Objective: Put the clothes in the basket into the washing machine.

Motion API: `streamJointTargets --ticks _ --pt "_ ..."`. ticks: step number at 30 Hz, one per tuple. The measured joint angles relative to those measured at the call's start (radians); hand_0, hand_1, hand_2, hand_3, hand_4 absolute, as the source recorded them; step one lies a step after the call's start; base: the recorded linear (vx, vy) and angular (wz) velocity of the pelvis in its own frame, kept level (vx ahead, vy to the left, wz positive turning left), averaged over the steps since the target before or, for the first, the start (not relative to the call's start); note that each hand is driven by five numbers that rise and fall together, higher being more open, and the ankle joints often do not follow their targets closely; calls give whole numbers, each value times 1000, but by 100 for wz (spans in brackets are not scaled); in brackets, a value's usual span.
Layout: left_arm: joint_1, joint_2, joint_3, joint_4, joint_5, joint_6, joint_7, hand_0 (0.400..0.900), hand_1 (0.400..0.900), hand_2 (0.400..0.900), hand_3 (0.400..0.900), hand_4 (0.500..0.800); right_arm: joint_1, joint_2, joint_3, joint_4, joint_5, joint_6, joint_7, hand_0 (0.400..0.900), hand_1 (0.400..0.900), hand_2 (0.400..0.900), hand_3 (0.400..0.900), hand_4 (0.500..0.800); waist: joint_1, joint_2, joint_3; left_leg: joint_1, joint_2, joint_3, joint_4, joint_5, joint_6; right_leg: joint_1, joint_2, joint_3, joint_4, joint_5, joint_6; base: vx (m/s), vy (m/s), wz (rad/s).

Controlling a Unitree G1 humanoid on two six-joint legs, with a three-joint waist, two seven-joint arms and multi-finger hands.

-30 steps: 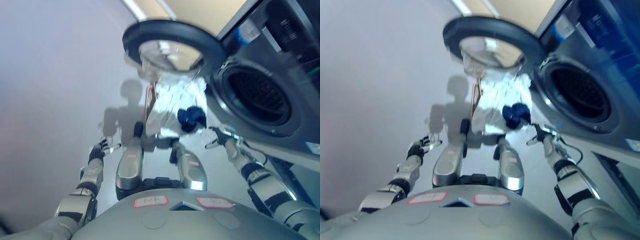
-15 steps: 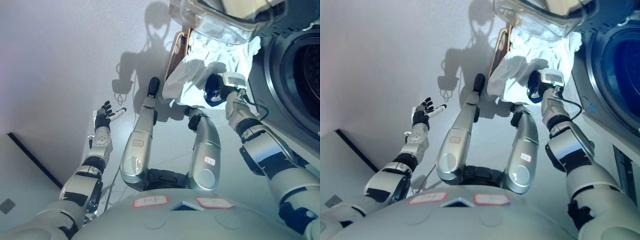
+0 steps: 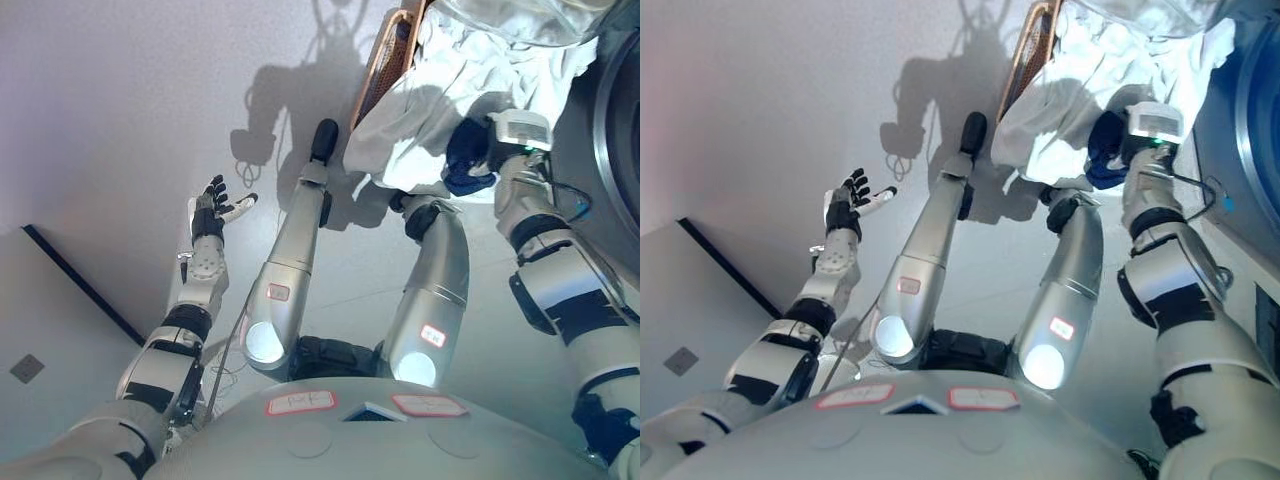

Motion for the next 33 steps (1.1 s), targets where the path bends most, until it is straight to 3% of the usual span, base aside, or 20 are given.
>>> streamJointTargets --ticks 4,14,15,16,17,25,33 --pt "7 1 2 -39 0 -1 2 900 900 900 900 800 -24 -73 0 3 -8 14 0 900 900 900 900 800 0 39 -4 -74 -10 22 61 -11 9 -86 -15 37 64 -11 -5 -29 68 -7" --pt "39 3 3 -67 -10 -18 10 900 900 900 900 800 -77 -117 17 -2 -37 16 -36 900 900 900 900 800 -14 67 -23 -278 -25 59 269 -68 11 -302 -12 120 249 -45 -4 -54 7 -1" --pt "41 4 3 -66 -14 -18 13 900 900 900 900 800 -89 -121 18 -2 -37 16 -45 480 480 480 480 548 -14 68 -24 -298 -26 59 283 -68 10 -323 -12 124 263 -45 -3 -32 -6 1" --pt "43 4 4 -66 -18 -18 16 900 900 900 900 800 -101 -125 18 -1 -37 16 -50 480 480 480 480 548 -15 68 -25 -318 -26 58 299 -70 8 -343 -13 125 279 -48 -6 -7 1 -6" --pt "43 5 4 -65 -18 -18 20 900 900 900 900 800 -110 -126 18 2 -37 17 -52 400 400 400 400 500 -16 69 -27 -337 -25 56 308 -70 8 -360 -11 127 286 -48 -6 7 5 -10" --pt "68 0 2 -53 -39 -18 28 900 900 900 900 800 -113 -120 22 2 -37 32 -71 400 400 400 400 500 -13 65 -73 -346 -23 56 288 -67 10 -370 21 151 256 -45 0 36 -13 -6" --pt "60 -1 2 -34 -44 -21 38 900 900 900 900 800 -94 -44 20 3 -34 31 -60 400 400 400 400 500 -30 60 -81 -181 -4 56 164 -47 23 -204 36 130 130 -15 21 27 -11 -11"
